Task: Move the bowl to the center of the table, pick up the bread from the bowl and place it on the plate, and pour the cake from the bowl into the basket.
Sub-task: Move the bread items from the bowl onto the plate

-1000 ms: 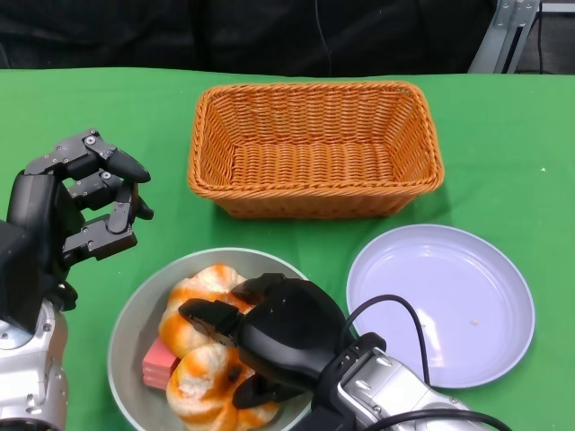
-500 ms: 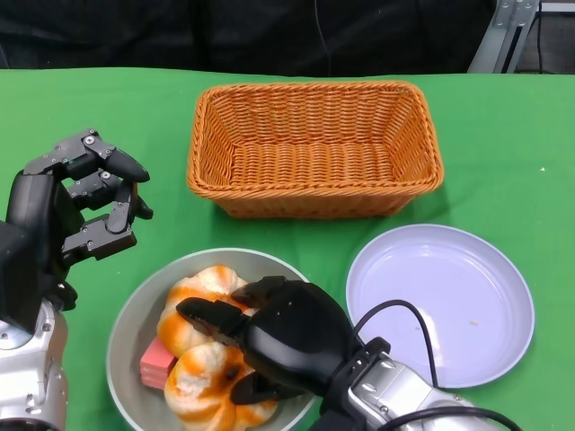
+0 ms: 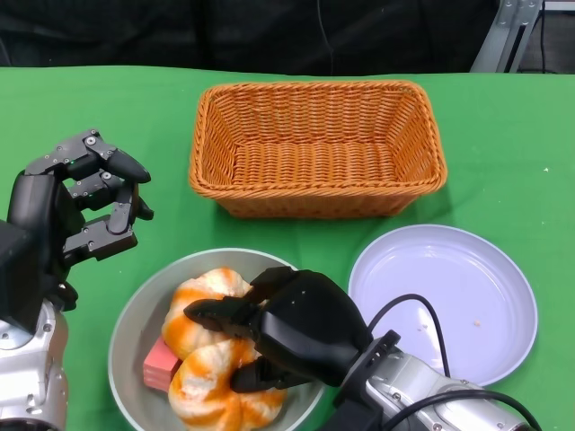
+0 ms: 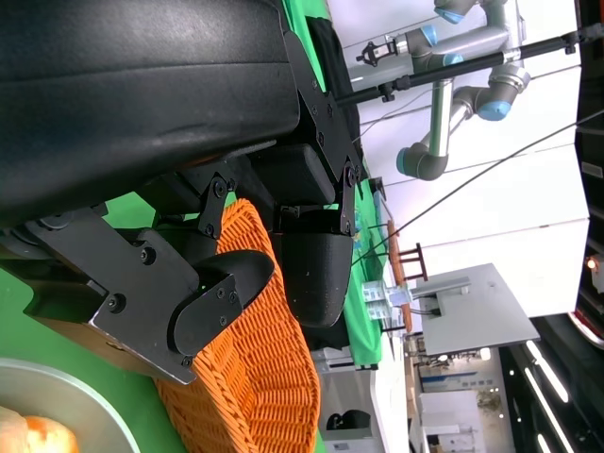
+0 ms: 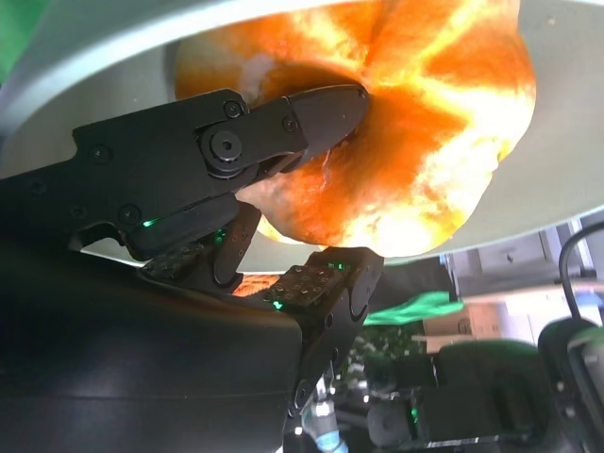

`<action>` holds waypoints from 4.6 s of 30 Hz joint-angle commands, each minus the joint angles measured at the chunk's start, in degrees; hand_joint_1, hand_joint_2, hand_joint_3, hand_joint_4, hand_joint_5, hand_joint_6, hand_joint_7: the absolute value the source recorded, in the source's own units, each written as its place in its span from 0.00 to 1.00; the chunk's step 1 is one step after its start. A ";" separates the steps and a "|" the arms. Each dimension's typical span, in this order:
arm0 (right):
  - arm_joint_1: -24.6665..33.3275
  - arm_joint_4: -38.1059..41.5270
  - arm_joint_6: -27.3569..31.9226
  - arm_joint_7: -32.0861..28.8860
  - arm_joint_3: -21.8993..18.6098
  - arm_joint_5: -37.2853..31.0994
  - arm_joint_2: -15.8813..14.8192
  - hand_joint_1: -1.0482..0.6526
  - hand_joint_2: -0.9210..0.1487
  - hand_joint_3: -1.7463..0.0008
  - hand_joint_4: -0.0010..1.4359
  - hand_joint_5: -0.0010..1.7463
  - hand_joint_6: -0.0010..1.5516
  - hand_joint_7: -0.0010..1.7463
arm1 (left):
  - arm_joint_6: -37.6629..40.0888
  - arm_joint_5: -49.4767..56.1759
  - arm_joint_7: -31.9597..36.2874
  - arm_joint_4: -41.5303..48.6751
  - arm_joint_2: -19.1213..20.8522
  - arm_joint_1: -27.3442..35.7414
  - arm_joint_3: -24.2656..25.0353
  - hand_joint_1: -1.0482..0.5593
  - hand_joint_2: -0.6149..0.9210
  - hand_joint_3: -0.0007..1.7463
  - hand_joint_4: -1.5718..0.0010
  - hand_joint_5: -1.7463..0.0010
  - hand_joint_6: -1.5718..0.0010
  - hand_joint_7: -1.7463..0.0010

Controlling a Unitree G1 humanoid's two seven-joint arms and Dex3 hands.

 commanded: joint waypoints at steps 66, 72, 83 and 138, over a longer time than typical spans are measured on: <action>-2.63 5.08 -17.80 -12.63 -12.25 7.73 -1.26 0.47 0.00 1.00 0.52 0.67 0.77 0.01 | -2.66 0.70 0.95 4.68 1.24 -0.87 0.19 0.65 0.70 0.69 0.46 0.16 0.43 0.29; -2.57 4.15 -17.75 -12.47 -13.25 8.03 -1.36 0.47 0.02 1.00 0.53 0.67 0.78 0.02 | -2.36 0.32 0.76 4.79 1.15 -0.93 0.24 0.65 0.71 0.68 0.46 0.16 0.43 0.29; -0.94 -3.06 -19.53 -10.62 -17.53 10.94 -3.82 0.48 0.03 1.00 0.54 0.71 0.80 0.03 | -3.35 0.51 0.67 6.34 1.55 -1.52 0.21 0.65 0.71 0.67 0.47 0.15 0.43 0.29; 19.95 -47.02 14.91 23.28 -42.17 28.97 -7.23 0.50 0.23 0.67 0.52 0.99 0.62 0.49 | -4.45 -0.72 -1.69 11.51 3.23 -3.63 1.06 0.66 0.70 0.69 0.46 0.16 0.43 0.30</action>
